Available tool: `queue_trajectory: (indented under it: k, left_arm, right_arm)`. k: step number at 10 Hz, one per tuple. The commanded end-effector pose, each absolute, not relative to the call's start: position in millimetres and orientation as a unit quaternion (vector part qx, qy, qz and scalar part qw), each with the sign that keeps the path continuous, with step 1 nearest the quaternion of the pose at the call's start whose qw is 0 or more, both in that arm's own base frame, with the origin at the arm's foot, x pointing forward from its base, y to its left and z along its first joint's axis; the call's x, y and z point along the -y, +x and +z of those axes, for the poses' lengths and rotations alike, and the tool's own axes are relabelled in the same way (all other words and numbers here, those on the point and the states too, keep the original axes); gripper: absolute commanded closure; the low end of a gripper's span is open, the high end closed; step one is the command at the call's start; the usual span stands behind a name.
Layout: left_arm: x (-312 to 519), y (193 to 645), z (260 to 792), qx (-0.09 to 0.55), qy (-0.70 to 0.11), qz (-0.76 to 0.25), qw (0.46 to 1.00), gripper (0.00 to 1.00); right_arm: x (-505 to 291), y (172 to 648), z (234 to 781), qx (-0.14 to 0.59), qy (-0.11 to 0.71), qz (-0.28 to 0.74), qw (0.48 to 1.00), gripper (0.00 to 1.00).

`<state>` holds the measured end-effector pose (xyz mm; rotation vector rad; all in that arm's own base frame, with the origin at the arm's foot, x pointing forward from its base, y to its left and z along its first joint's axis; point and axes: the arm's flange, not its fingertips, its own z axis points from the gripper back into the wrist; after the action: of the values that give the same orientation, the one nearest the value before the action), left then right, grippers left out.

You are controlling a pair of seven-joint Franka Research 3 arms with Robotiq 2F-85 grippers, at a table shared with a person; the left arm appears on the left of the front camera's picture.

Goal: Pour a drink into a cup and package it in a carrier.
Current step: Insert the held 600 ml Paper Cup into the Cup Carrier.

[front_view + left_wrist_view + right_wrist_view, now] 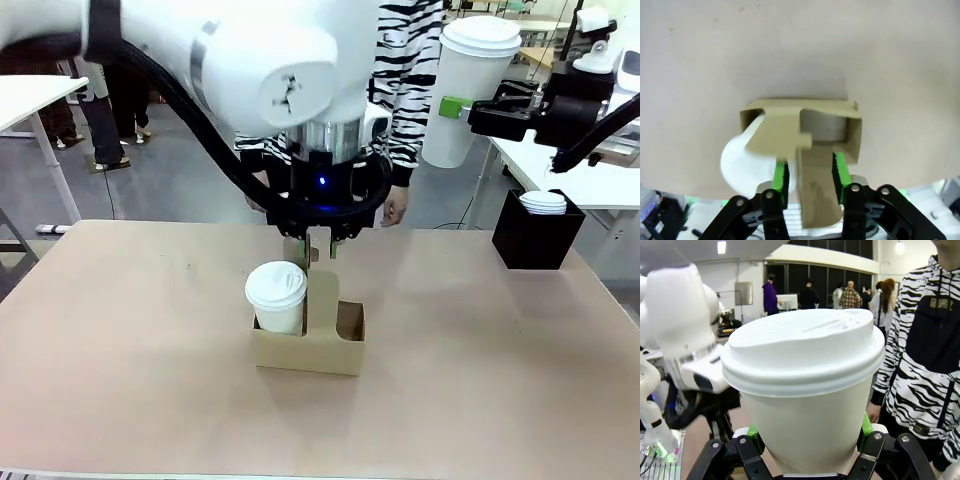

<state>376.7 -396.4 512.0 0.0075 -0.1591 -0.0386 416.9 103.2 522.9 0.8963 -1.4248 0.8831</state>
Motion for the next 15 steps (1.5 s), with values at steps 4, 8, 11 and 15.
queue_trajectory:
  k: [4, 8, 11, 15]
  left_arm:
    - [293, 378, 599, 0.01, -0.042, -0.168, 0.985, 0.0]
    - [178, 390, 589, 0.013, -0.003, -0.338, 0.941, 0.0]
    - [172, 398, 596, 0.003, -0.006, -0.334, 0.942, 0.0]
    - [140, 396, 578, 0.049, -0.01, -0.378, 0.925, 0.0]
  right_arm:
    - [-153, 490, 506, 0.513, 0.487, 0.474, 0.525, 0.2]
    - [-214, 486, 454, 0.429, 0.559, 0.559, 0.436, 0.2]
    - [-225, 478, 440, 0.424, 0.565, 0.551, 0.443, 0.2]
    - [-227, 472, 411, 0.409, 0.588, 0.557, 0.42, 0.2]
